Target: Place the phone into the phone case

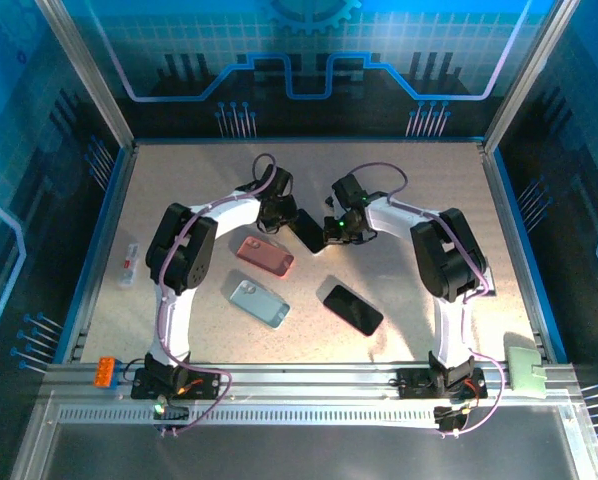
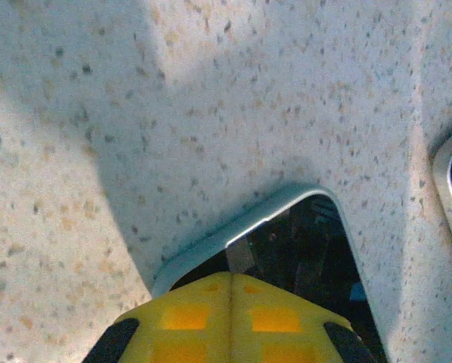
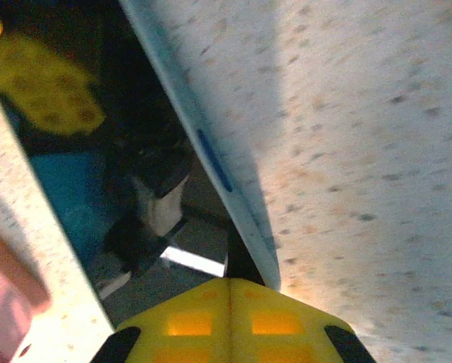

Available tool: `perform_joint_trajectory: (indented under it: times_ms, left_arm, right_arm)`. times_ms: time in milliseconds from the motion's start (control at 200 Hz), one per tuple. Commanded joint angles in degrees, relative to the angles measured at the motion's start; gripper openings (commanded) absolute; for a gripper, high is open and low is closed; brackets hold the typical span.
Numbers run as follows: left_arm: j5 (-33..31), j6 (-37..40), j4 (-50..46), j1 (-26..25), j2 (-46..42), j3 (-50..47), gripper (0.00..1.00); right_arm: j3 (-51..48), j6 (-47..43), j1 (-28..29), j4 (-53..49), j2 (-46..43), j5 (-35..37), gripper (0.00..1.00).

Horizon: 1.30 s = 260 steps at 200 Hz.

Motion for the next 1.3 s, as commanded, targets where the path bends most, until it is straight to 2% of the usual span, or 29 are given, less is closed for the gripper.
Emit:
perform_joint_trajectory:
  times_ms: [0,200,385,690,981,1296]
  left_arm:
    - [-3.3,2.7,-5.0,2.4,3.5,2.3,0.00]
    - [-0.6,5.5,-1.6,3.1,2.1,3.4,0.00]
    - [1.4,4.9,8.9,3.1,-7.4,-5.2,0.00]
    - [3.1,0.1,10.1,3.0,-16.1,-16.0,0.00]
    - [2.6,-3.8,13.7,2.6,-21.6,-26.9,0.00]
    - [1.8,-3.9,12.9,2.6,-25.1,-30.4,0.00]
  right_arm:
    - [-1.4,-0.2,1.4,-8.6,3.9,-8.4,0.00]
    - [-1.5,-0.3,1.4,-3.9,1.5,-11.6,0.00]
    - [-4.9,-0.5,1.5,-0.9,-4.5,-14.3,0.00]
    - [-12.2,-0.6,3.4,1.9,-9.5,-15.9,0.00]
    - [-12.7,0.6,5.3,5.3,-7.4,-16.6,0.00]
    - [-6.8,1.3,5.8,6.7,-1.0,-15.7,0.00]
